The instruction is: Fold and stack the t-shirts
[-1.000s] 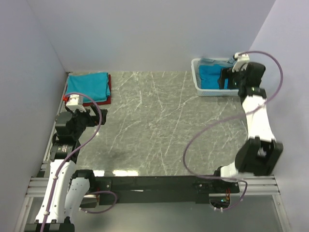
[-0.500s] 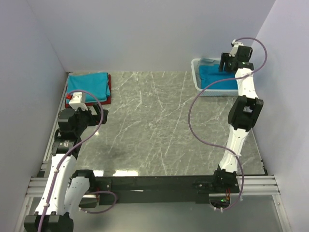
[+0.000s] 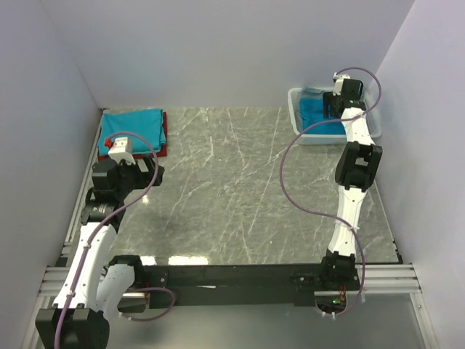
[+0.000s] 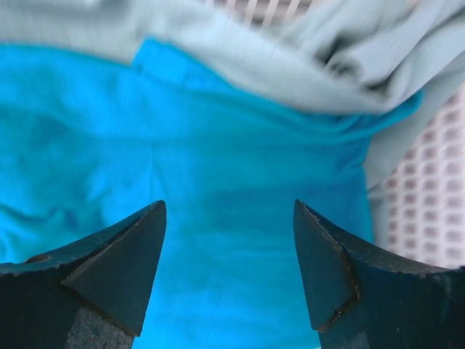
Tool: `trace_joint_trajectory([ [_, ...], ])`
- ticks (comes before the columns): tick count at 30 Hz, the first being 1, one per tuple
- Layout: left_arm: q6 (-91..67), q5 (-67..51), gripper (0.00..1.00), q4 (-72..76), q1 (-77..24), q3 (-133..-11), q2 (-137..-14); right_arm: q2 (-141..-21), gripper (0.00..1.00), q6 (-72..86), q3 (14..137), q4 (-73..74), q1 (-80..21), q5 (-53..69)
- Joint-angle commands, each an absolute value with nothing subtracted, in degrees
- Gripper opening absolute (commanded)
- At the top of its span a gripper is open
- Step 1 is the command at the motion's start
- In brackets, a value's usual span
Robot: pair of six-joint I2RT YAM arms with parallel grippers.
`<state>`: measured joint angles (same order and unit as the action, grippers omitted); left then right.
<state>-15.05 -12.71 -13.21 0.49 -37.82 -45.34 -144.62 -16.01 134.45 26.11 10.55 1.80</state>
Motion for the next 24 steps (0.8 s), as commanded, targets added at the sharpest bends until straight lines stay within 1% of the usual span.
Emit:
trace_joint_trajectory([
  [1,-13.7,-12.2,0.99,-12.3,0.3,-38.9,-45.9,-145.8,0.77,-17.8,138.6,19.1,10.4,0.1],
  [8,-13.4,-12.0,0.99,-12.7,0.4,-39.3,-47.9,-148.7,0.75,-18.6,139.7,14.2,10.3,0.1],
  [13,-13.3,-12.0,0.99,-12.8,0.3,-39.4,-49.0,-150.6,0.72,-21.4,140.7,9.2,10.4,-1.3],
  [18,-13.3,-11.8,0.99,-12.9,0.3,-39.5,-49.6,-153.1,0.69,-26.1,143.8,8.9,10.3,-1.1],
  [21,-13.3,-11.4,0.99,-13.0,0.3,-39.5,-49.7,-154.1,0.63,-28.3,144.8,8.3,10.3,-0.5],
  [22,-13.3,-11.3,0.99,-13.0,0.4,-39.5,-49.7,-154.2,0.54,-28.6,145.0,8.6,10.4,-0.4],
  [23,-13.3,-11.3,0.99,-12.9,0.3,-39.4,-49.7,-154.2,0.48,-28.9,145.1,8.9,10.3,-0.2],
  [24,-13.3,-11.3,0.99,-12.9,0.3,-39.4,-49.9,-154.2,0.39,-29.0,144.9,8.9,10.3,-0.2],
])
